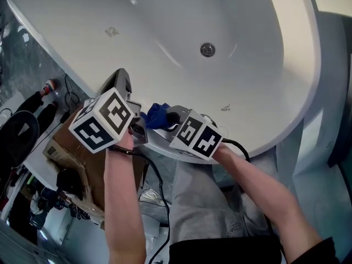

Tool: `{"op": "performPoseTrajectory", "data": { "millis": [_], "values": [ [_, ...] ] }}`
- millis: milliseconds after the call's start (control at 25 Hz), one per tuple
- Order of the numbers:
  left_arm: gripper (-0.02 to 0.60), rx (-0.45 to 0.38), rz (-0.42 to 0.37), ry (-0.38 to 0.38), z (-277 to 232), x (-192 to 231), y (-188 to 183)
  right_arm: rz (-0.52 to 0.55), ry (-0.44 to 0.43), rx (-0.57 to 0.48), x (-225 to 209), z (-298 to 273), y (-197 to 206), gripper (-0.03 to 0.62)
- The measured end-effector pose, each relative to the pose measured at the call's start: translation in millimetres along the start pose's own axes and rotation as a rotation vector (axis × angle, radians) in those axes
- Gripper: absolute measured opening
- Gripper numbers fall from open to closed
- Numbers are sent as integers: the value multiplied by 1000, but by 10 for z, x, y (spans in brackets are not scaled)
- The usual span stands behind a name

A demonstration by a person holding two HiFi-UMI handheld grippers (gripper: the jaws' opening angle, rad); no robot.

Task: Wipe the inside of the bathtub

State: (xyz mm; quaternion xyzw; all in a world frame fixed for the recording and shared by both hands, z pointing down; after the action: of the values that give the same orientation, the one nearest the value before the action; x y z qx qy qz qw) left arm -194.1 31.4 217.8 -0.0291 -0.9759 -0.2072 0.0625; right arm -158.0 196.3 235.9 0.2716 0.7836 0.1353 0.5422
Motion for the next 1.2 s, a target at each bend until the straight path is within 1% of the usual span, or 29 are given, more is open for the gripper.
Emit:
{"op": "performPoseTrajectory", "data": {
  "millis": [200,320,440,520,640,840,1000,1080,1200],
  "values": [
    [3,-1,-17,4,-56,-143,-131,6,83,-12,-427,322,-115,71],
    [3,4,-26,16,-95,-197,-228,-28,154,-33,-754,493,-173,71],
    [3,2,-32,41,-218,-510,-408,-44,223,-31,-1216,885,-281,71],
    [3,8,-25,60,-328,-663,-418,-41,262,-23,-1488,1058,-311,71],
    [3,31,-23,90,-507,-697,-208,-26,304,9,-1752,1056,-212,71],
    [3,86,0,123,-917,-590,155,3,313,93,-2110,824,-36,71],
    [3,141,11,148,-1268,-550,433,-46,301,109,-2431,669,232,71],
    [3,152,15,153,-1443,-508,524,-78,293,116,-2593,586,403,71],
    [3,164,26,168,-1694,-475,627,-99,307,154,-2820,463,635,71]
  ]
}}
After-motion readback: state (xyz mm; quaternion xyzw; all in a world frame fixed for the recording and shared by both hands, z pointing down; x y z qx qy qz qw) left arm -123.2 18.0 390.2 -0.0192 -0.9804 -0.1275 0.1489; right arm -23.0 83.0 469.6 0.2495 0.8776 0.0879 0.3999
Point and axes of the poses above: the fingertips, and each gripper's own axes: z backward along the fingers, x to its left, y out of its underside, the point moved 2 cm from there along z, backward along the fingers, and after that the axes turned 2 degrees about z, right-handed, at the moved point
